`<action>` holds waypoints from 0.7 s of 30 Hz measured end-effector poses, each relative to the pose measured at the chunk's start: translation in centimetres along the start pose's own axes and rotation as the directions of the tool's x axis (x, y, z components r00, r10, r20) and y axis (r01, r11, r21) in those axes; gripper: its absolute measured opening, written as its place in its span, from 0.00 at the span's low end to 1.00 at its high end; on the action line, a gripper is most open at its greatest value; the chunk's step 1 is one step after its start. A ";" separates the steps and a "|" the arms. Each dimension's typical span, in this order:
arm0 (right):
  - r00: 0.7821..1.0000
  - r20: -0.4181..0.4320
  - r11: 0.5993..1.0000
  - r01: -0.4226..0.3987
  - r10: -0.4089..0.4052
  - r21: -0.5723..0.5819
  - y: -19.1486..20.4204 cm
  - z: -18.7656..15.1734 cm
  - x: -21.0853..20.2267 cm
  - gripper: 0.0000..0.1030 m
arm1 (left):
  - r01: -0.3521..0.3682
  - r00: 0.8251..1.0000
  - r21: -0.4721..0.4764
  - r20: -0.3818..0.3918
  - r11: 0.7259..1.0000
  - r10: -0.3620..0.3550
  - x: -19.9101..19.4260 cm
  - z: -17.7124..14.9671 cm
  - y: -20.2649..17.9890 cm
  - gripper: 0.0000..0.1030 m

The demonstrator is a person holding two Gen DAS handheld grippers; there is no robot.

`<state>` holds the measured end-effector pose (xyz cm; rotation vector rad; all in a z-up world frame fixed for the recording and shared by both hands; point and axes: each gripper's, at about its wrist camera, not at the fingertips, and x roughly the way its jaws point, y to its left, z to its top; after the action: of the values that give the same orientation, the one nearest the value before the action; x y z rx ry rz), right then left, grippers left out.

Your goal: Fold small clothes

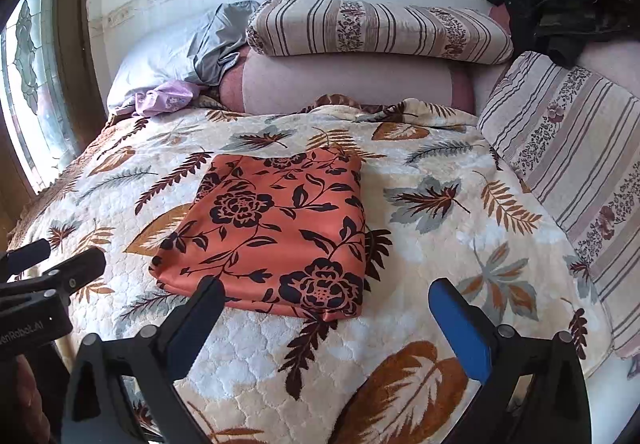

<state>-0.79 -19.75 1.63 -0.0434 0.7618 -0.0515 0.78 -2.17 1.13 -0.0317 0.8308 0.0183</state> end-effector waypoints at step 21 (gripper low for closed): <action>0.999 -0.014 0.999 0.042 -0.042 -0.012 -0.1 1.1 1.8 1.00 | -0.020 1.000 -0.001 0.003 1.000 0.020 1.9 1.0 -0.3 0.94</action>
<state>1.27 -19.97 1.24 -0.0707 0.7759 -0.0877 2.86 -2.46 0.42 -0.0241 0.8281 0.0373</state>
